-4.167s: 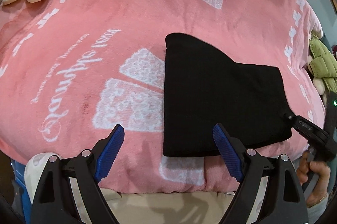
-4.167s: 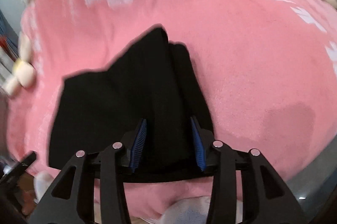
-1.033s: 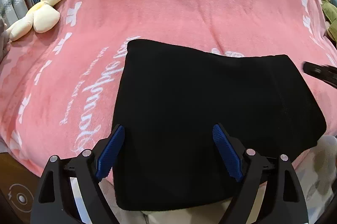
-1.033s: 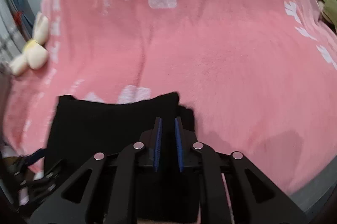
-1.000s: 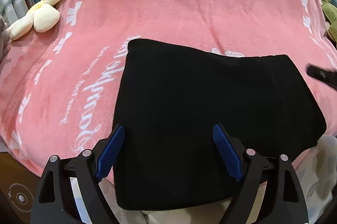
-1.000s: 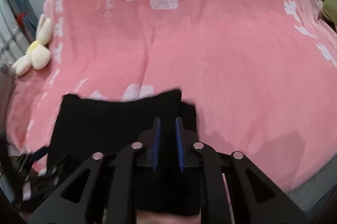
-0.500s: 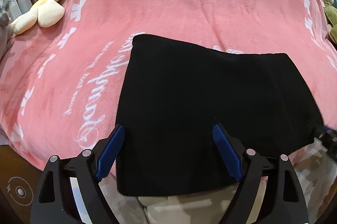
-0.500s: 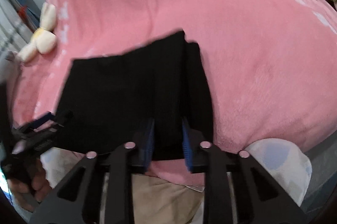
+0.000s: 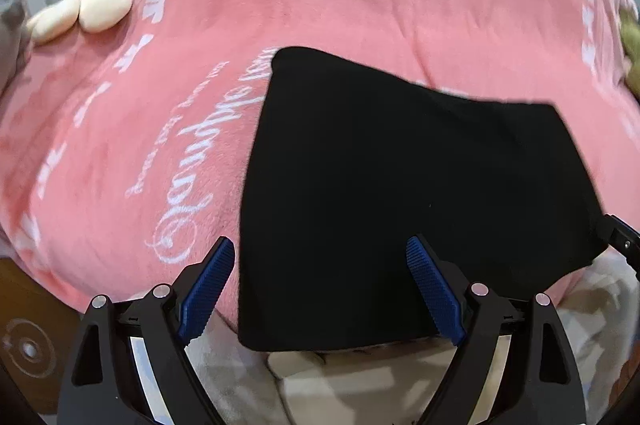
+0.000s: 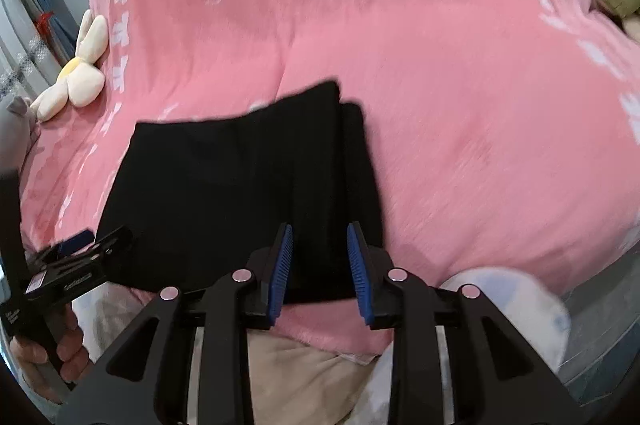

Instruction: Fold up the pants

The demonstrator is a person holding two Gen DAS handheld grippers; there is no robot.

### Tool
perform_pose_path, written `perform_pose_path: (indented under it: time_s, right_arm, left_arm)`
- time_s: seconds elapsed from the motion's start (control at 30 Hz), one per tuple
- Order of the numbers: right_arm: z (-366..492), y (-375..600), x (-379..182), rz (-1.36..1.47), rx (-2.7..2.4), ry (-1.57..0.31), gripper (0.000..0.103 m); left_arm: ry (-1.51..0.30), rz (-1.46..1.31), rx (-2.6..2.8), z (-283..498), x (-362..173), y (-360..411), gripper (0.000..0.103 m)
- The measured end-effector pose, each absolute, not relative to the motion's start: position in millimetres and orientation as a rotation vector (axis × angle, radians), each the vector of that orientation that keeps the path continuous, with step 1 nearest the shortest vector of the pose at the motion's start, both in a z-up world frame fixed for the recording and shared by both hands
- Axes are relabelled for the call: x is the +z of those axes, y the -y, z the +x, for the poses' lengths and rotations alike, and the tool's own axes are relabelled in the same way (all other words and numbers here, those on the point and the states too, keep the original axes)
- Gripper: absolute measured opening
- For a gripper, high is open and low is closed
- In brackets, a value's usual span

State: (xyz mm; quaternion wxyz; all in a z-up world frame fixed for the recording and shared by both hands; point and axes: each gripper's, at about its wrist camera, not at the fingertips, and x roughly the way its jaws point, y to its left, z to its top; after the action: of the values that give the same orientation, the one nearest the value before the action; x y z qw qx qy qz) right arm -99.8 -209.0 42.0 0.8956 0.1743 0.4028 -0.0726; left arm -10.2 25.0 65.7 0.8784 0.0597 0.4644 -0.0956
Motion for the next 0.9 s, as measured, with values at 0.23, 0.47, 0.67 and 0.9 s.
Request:
perform_pose_path:
  time_s: [0.23,0.47,0.67,0.9]
  right_arm:
    - [-65,222,60,0.334,-0.123,-0.795,0.044]
    - [22,230,38,0.272,-0.129,-0.920,0.056]
    - [-33,242,39,0.466,-0.063,-0.885,0.053]
    - [-73,227,10,0.476,-0.035,-0.977,0.029]
  left_arm:
    - [-1.073,0.000,-0.225,-1,46,-49,0.086]
    - [-1.079,-0.063,-0.262,-5,43,-57,0.086]
    - [-0.967,-0.026,-0.389,-30,66,-53,0.087]
    - [-0.920,0.106,-0.369,-49,60,-28,0.087]
